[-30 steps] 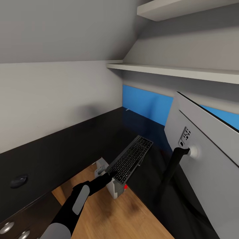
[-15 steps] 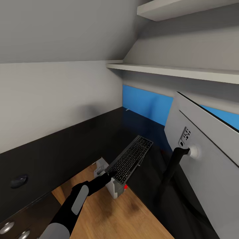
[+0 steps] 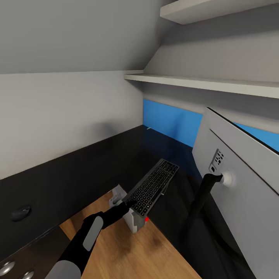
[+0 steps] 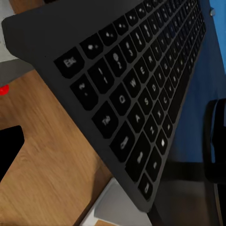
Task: In the bedroom, organize the workspace by keeping the computer under the desk, ensuring the monitor is on the desk, placing the keyboard on the desk next to the monitor, placing the mouse on the desk next to the keyboard, moving the folder from the swivel chair onto the desk next to the mouse, stacking the notebook on top of the folder with the pen on top of the notebook, and positioning the swivel chair next to the desk.
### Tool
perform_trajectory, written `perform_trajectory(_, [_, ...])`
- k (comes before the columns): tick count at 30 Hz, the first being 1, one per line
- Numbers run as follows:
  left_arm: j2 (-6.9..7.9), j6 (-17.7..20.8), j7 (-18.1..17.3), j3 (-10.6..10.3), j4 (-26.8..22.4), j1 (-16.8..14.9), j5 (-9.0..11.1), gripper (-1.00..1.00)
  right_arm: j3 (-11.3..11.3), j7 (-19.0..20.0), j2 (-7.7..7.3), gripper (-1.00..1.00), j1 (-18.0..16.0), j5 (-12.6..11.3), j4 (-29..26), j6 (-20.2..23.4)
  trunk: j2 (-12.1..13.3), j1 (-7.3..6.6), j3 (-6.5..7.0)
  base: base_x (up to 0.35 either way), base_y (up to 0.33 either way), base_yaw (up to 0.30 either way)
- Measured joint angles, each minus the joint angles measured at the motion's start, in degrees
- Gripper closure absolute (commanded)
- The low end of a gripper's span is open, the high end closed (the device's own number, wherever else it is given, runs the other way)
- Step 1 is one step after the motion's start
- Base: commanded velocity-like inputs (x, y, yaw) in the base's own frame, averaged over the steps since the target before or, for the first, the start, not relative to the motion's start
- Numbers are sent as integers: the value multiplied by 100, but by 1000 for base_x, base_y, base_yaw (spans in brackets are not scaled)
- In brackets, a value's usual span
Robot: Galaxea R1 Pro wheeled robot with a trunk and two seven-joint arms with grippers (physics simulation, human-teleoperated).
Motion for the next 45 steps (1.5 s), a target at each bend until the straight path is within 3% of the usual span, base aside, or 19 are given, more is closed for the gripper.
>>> perform_trajectory(10, [108, 8, 1, -4, 2, 1, -4, -100, 6, 0, 3, -100, 0, 1, 0, 0, 0, 0, 0, 1, 0, 0])
perform_trajectory(18, [123, 10, 2, -10, 9, 1, -9, -100, 6, 0, 11, -100, 0, 1, 0, 1, 0, 0, 0, 0, 0, 0])
perform_trajectory(24, [128, 10, 2, -6, 11, 1, -13, -100, -2, -5, 23, -100, 0, 1, 0, 7, -239, 131, -107, 0, 0, 0])
perform_trajectory(45, [190, 0, 0, -5, 89, -1, 2, -100, 0, -8, 35, -100, 0, 0, -8, 7, -241, 131, -108, 10, -8, 0])
